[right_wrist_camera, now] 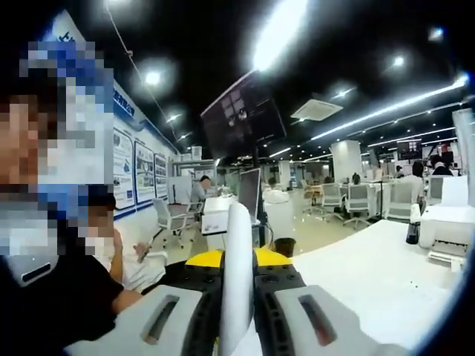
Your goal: Organize the stack of printing papers by aligning and flattening the scattered papers on the table
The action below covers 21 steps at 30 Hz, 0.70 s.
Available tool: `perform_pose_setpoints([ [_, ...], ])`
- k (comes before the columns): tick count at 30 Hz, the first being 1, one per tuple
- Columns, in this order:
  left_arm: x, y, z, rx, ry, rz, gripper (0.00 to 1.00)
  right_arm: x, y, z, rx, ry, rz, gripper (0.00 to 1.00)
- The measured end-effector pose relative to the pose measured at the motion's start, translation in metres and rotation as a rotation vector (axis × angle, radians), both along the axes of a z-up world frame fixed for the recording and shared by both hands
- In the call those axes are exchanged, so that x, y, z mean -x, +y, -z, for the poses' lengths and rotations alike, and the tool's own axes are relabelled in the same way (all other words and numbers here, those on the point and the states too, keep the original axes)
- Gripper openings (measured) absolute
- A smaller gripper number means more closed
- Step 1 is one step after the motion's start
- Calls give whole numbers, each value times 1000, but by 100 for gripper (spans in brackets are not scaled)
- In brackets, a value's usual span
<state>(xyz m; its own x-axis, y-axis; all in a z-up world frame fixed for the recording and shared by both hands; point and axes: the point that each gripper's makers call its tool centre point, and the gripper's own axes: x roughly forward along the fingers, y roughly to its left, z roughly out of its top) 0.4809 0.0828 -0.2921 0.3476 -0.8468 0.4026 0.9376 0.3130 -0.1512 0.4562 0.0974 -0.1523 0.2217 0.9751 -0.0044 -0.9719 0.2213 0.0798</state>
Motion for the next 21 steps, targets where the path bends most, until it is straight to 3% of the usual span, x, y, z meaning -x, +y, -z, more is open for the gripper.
perform_pose_setpoints([
  [6,3,4,-5,29,-15,13,24,1,3,1,6,-2,-7,9],
  [10,4,8,-9,48,-27,17,6,1,4,1,13,-9,-4,9],
  [16,4,14,-10,67,5,28,6,0,3,2,36,-58,15,10],
  [21,3,13,-7,56,29,37,6,-5,-1,4,73,-115,50,18],
])
